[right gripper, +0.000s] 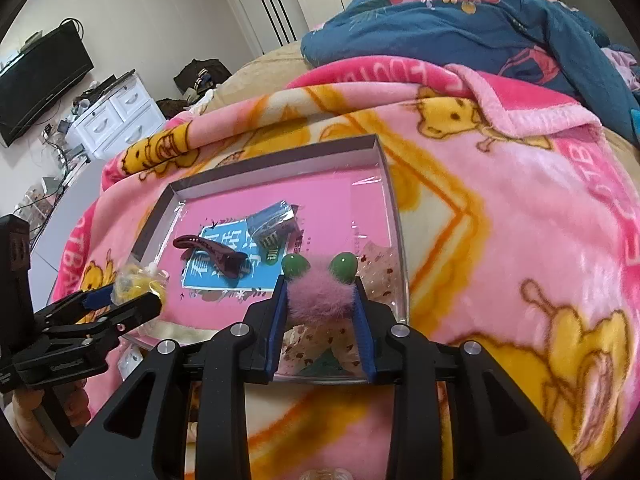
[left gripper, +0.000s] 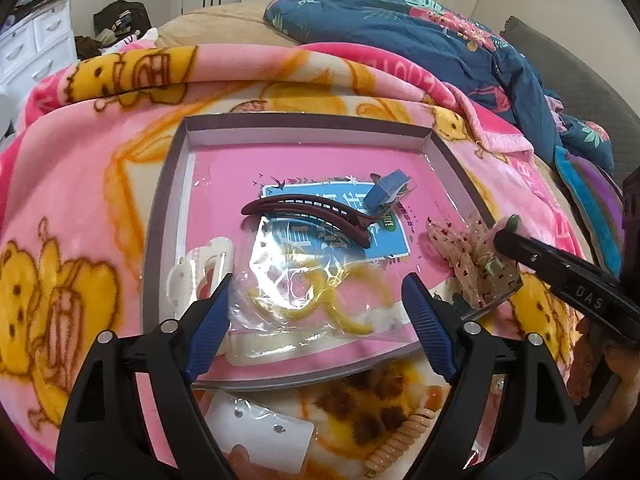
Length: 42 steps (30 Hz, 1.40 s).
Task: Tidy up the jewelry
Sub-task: 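Lower the pom-pom clip into the box with right tool while left drops hair-tie bag, then open both tools and pull them back toward the remaining items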
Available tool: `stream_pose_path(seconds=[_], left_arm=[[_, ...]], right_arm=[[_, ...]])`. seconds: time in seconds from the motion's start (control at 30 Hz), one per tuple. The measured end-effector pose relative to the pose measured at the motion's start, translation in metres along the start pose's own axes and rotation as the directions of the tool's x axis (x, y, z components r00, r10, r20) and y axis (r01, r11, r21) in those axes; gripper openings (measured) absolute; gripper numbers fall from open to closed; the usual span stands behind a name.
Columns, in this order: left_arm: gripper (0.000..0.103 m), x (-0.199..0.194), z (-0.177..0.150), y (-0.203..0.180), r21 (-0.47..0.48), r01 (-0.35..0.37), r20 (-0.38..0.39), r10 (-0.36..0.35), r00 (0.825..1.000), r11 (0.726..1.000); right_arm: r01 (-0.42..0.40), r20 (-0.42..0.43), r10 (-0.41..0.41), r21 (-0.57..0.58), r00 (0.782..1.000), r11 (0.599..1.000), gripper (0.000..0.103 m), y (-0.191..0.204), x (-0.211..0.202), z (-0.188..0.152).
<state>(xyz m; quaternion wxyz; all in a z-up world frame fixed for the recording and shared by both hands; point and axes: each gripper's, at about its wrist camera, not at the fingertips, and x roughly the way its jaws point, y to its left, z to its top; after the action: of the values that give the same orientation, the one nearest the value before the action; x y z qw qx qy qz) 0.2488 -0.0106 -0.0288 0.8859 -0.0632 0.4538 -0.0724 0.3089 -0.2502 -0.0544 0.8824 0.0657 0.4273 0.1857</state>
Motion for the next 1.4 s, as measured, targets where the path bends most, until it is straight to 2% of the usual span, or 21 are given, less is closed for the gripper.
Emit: stream_pose_path(seconds=[0.1,0.23,0.3,0.43,0.63,0.7,0.83,1.13,1.4], left_arm=[[0.075,-0.004,0.0,0.001,-0.001,0.001,0.007,-0.001,1.0,1.0],[0.076,-0.011,-0.001,0.0,-0.002,0.005,0.014,-0.005,1.0,1.0],[0.076,-0.015,-0.001,0.0,-0.004,0.005,0.021,-0.005,1.0,1.0],[0.077,-0.023,-0.003,0.0,-0.018,0.01,0.032,-0.01,0.999,1.0],[0.077,-0.034,-0.009,0.0,-0.026,0.018,0.04,-0.017,0.999,0.999],[0.08,-0.039,-0.011,0.001,-0.033,0.019,0.047,-0.018,0.999,0.999],[0.081,-0.051,-0.015,0.003,-0.046,0.028,0.064,-0.025,0.998,0.999],[0.09,-0.086,-0.021,0.014,-0.087,0.025,0.119,-0.014,0.993,0.996],[0.091,-0.114,-0.026,0.028,-0.131,0.024,0.157,-0.003,0.988,0.991]], right_arm=[[-0.002,-0.001,0.002,-0.001,1.0,1.0,0.036,0.003,0.0,-0.001],[-0.023,0.016,0.022,0.011,1.0,1.0,0.055,0.003,-0.008,-0.001],[-0.03,0.028,0.03,0.013,0.999,0.999,0.058,0.004,-0.015,-0.001],[-0.039,0.063,0.038,0.019,0.997,0.999,0.073,0.004,-0.03,-0.003],[-0.054,0.111,0.047,0.057,0.993,0.997,0.083,-0.003,-0.055,-0.01],[-0.06,0.124,0.052,0.064,0.991,0.996,0.086,-0.005,-0.063,-0.012],[-0.071,0.146,0.059,0.078,0.988,0.994,0.088,-0.009,-0.077,-0.015],[-0.062,0.193,0.052,0.049,0.98,0.997,0.089,-0.004,-0.108,-0.022],[-0.063,0.213,0.056,0.024,0.975,0.998,0.089,0.002,-0.127,-0.028]])
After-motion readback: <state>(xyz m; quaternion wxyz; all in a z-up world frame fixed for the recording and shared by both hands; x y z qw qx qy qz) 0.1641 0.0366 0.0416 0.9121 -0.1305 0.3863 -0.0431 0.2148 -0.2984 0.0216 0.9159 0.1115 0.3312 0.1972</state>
